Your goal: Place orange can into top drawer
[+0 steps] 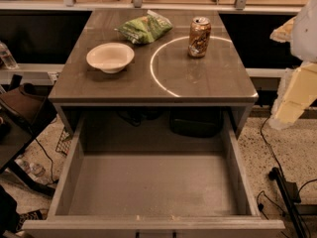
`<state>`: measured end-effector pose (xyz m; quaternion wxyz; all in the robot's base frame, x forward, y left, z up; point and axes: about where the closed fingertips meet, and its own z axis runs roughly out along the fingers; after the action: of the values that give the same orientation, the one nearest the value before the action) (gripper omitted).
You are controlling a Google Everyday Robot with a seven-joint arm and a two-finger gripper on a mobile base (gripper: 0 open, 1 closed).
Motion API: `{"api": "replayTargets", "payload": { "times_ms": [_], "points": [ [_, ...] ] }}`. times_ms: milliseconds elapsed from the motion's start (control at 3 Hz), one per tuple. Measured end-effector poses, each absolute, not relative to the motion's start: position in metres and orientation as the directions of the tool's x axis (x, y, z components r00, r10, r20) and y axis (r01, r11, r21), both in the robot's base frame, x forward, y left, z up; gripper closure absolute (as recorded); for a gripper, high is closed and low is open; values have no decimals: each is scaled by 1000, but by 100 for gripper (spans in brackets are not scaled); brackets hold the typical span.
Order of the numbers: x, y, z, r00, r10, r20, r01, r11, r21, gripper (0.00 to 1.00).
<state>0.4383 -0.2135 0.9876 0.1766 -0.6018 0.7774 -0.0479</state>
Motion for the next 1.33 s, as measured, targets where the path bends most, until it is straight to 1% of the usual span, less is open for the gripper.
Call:
{"api": "replayTargets", "payload": {
  "times_ms": [333, 667, 1000, 1333],
  "points": [
    [438, -214, 988, -213, -953, -217, -919, 271, -287, 0],
    [449, -213, 987, -204, -941, -271, -905, 287, -315, 0],
    [483, -212, 986, -151, -892, -426, -870, 325, -372, 0],
    [520, -210, 973, -98, -796, -597, -832, 395, -390, 0]
  ]
}}
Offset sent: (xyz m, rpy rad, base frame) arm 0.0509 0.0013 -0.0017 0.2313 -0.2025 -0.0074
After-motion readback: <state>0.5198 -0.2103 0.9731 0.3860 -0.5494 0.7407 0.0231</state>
